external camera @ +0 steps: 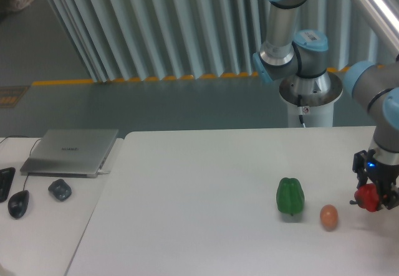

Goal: Place the red pepper on the table
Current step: 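Bring the held red pepper down beside the orange egg, then lower the red pepper onto the table and open the gripper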

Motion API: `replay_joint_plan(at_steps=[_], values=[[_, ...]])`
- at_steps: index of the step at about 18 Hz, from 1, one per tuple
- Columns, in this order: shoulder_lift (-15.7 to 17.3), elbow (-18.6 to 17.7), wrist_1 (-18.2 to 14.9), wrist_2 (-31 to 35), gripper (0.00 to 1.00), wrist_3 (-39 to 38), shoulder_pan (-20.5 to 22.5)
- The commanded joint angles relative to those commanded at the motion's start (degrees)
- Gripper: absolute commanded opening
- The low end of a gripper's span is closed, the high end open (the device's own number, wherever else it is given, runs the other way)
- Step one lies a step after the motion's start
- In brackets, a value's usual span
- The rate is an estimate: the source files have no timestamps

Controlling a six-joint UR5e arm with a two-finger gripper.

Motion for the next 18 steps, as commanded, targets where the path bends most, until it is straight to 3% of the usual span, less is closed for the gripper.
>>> replay_joint_plan(at_steps=[7, 10, 11, 12, 18], values=[[-0.79, -1.05, 0.7, -0.17, 0.69, 0.0, -0.09], [-0.88, -1.32, 0.97, -0.09, 0.76, -0.35, -0.44], [-0.88, -1.49, 1.49, -0.09, 0.89, -0.26, -0.44], [-0.79, -1.67, 2.19, -0.17, 0.95, -0.44, -0.44], [-0.71, -1.93, 3.08, -0.08, 0.96, -0.62, -0.7]])
